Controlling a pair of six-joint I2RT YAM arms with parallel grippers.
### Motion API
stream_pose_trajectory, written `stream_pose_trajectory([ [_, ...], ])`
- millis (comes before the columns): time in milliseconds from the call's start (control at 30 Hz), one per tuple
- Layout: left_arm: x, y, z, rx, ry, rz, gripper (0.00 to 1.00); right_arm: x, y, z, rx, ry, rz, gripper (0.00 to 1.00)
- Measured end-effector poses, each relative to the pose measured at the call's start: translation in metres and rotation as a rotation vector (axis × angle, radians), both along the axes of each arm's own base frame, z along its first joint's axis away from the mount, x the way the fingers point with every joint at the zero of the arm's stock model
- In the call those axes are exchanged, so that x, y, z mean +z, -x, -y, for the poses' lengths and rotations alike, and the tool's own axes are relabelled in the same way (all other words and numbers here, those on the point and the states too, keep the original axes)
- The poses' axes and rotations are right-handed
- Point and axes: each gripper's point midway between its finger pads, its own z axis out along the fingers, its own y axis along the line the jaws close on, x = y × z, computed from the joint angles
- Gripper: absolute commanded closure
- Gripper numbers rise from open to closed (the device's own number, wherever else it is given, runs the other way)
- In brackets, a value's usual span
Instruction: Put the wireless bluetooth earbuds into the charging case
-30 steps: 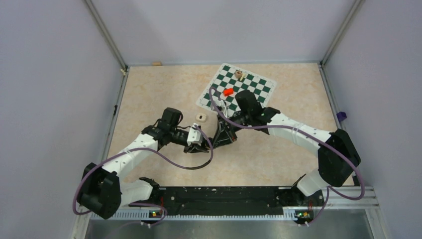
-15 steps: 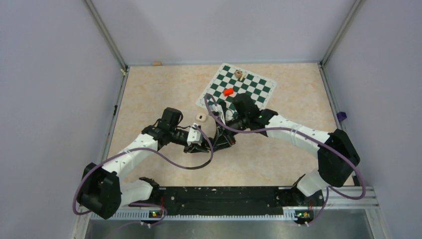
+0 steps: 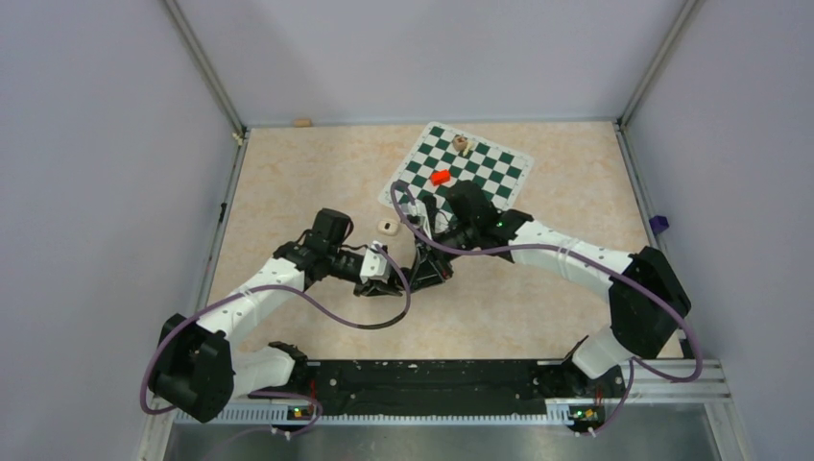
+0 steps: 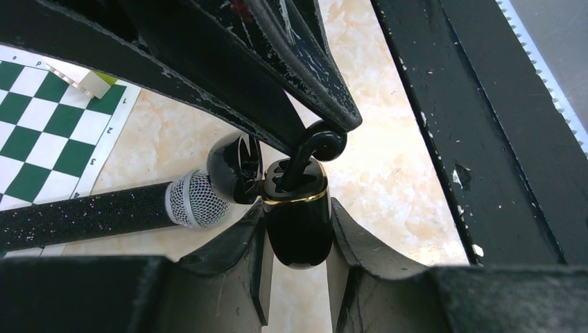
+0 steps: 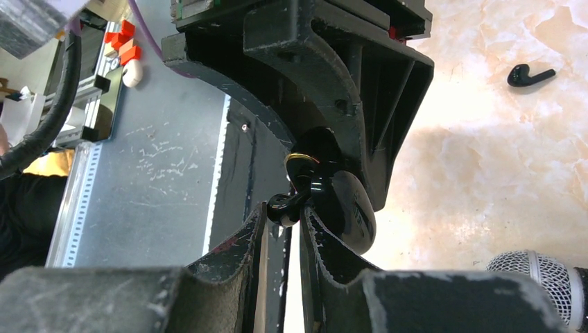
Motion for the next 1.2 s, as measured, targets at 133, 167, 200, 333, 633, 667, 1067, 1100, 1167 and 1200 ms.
stream_pose_trajectory([
  [133, -0.001, 0.001, 0.000, -0.007, -0.002, 0.006, 1.00, 0.000, 0.001, 0.000, 0.002, 0.008, -0.018, 1.00],
  [167, -0.001, 0.001, 0.000, -0.009, -0.003, 0.007, 1.00, -0.001, 0.001, -0.001, 0.004, 0.012, -0.027, 1.00],
  [200, -0.001, 0.002, 0.000, -0.011, -0.004, 0.007, 1.00, -0.001, 0.001, -0.001, 0.004, 0.017, -0.035, 1.00],
  [333, -0.004, 0.001, -0.001, -0.010, -0.017, 0.010, 1.00, -0.004, 0.001, -0.003, 0.007, 0.032, -0.065, 1.00],
  [633, -0.006, 0.003, -0.001, -0.014, -0.032, 0.007, 1.00, -0.004, 0.002, -0.004, -0.003, 0.062, -0.085, 1.00],
  [667, -0.006, 0.002, -0.001, -0.014, -0.032, 0.008, 1.00, -0.003, 0.002, -0.004, -0.006, 0.064, -0.086, 1.00],
  [1067, 0.008, -0.002, 0.005, -0.005, 0.004, -0.018, 1.00, 0.016, -0.005, -0.003, -0.040, 0.118, -0.086, 1.00],
  [1100, 0.010, -0.003, 0.005, -0.004, 0.008, -0.017, 1.00, 0.022, -0.006, -0.004, -0.041, 0.118, -0.082, 1.00],
  [1167, 0.015, -0.004, 0.007, -0.003, 0.019, -0.022, 1.00, 0.031, -0.010, -0.009, -0.037, 0.100, -0.068, 1.00],
  [1200, 0.016, -0.002, 0.008, -0.011, 0.025, -0.030, 1.00, 0.036, -0.013, -0.012, -0.038, 0.087, -0.055, 1.00],
])
